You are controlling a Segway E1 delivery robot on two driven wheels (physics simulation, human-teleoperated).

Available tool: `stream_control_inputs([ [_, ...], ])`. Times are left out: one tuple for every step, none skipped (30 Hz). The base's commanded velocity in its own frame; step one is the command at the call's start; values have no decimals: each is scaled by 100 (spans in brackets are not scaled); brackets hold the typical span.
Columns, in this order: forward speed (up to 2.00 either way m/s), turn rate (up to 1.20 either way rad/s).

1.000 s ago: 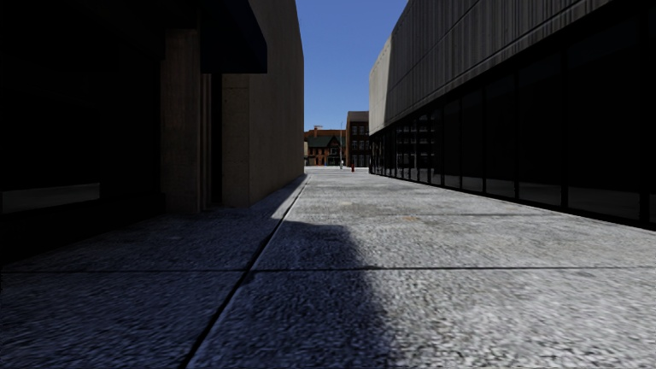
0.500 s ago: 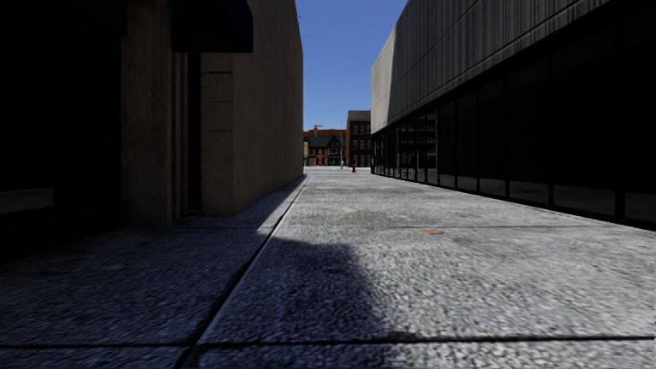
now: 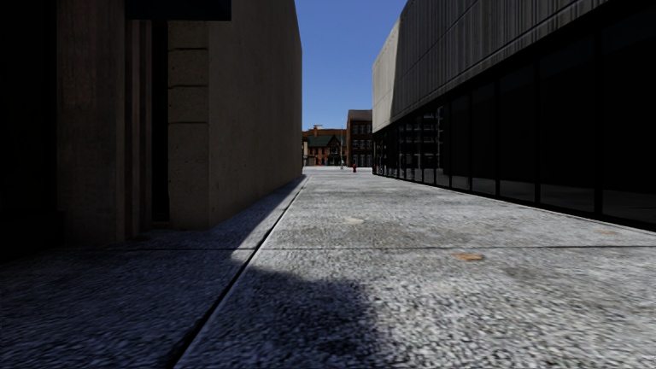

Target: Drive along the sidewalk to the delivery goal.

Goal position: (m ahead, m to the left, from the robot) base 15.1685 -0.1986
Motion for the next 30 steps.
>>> stream_control_inputs([
  [200,0],
  [200,0],
  [200,0],
  [200,0],
  [200,0],
  [200,0],
  [200,0],
  [200,0],
  [200,0],
  [200,0],
  [200,0],
  [200,0],
  [200,0],
  [200,0],
  [200,0],
  [200,0],
  [200,0],
  [200,0],
  [200,0],
  [200,0],
  [200,0],
  [200,0],
  [200,0],
  [200,0],
  [200,0],
  [200,0],
  [200,0],
  [200,0],
  [200,0],
  [200,0],
])
